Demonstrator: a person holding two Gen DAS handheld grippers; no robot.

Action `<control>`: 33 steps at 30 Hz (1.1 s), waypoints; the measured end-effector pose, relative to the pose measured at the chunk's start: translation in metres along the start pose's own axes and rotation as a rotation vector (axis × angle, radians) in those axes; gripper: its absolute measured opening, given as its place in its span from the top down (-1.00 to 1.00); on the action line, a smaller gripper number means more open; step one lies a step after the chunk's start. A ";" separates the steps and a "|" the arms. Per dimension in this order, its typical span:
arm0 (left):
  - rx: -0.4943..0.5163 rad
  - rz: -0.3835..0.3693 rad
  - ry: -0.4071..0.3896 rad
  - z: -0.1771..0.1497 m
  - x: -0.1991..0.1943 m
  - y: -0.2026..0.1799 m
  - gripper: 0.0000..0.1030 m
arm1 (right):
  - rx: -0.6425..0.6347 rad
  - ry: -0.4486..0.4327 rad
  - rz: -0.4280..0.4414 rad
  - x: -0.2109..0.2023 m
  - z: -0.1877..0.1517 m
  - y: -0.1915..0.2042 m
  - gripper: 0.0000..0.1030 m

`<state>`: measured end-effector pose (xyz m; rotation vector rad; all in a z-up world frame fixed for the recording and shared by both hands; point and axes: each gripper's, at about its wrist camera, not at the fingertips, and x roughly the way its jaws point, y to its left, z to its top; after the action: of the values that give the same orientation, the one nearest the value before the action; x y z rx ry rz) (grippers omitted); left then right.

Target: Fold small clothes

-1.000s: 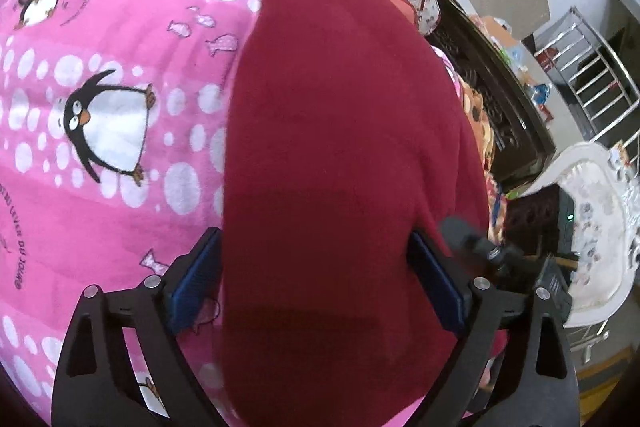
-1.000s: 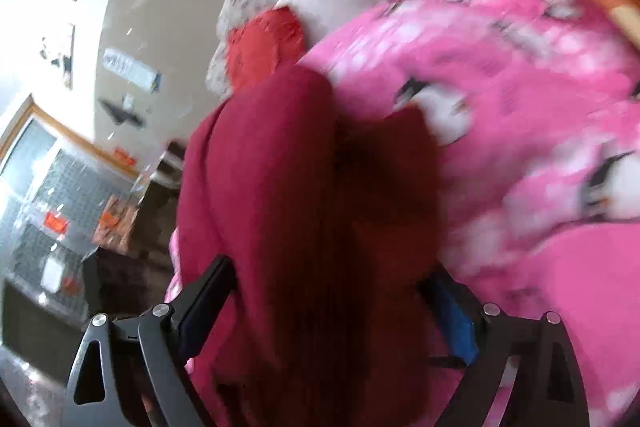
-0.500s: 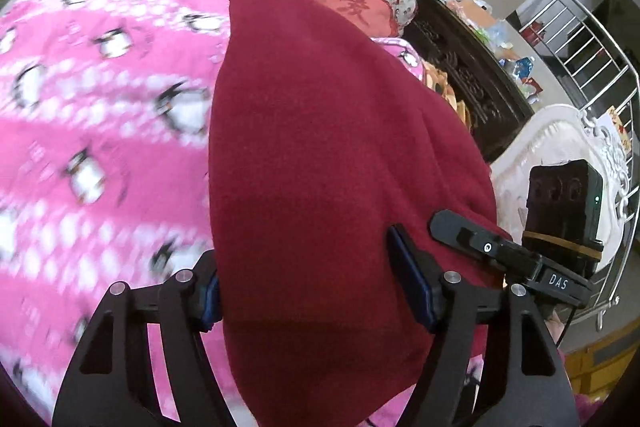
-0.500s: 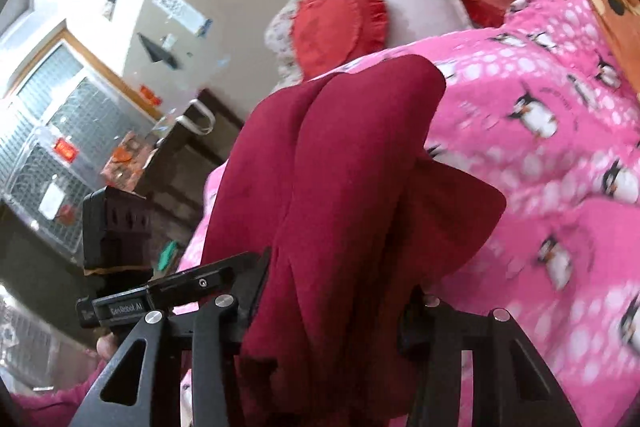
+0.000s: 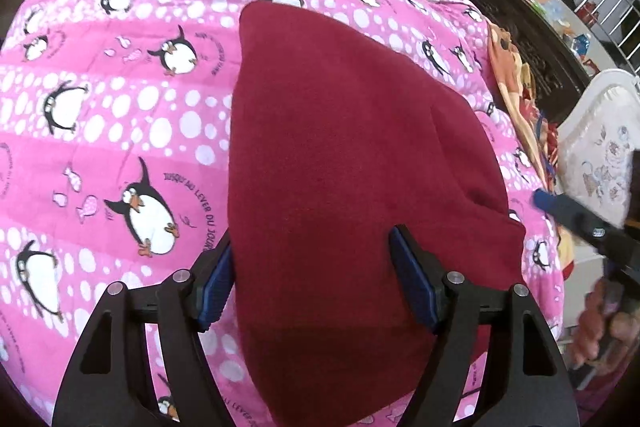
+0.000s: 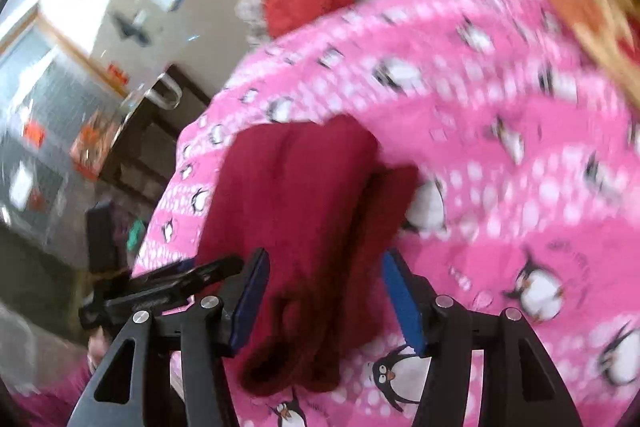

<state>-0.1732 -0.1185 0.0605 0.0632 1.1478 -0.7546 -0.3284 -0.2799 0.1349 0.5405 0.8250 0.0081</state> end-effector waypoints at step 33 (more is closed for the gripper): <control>0.089 0.221 -0.282 -0.019 -0.078 -0.032 -0.43 | -0.169 -0.085 -0.238 -0.003 -0.036 0.075 -0.19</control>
<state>-0.2220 -0.0954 0.1280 0.1511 0.8231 -0.5963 -0.3406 -0.1994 0.1520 0.2792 0.7933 -0.1608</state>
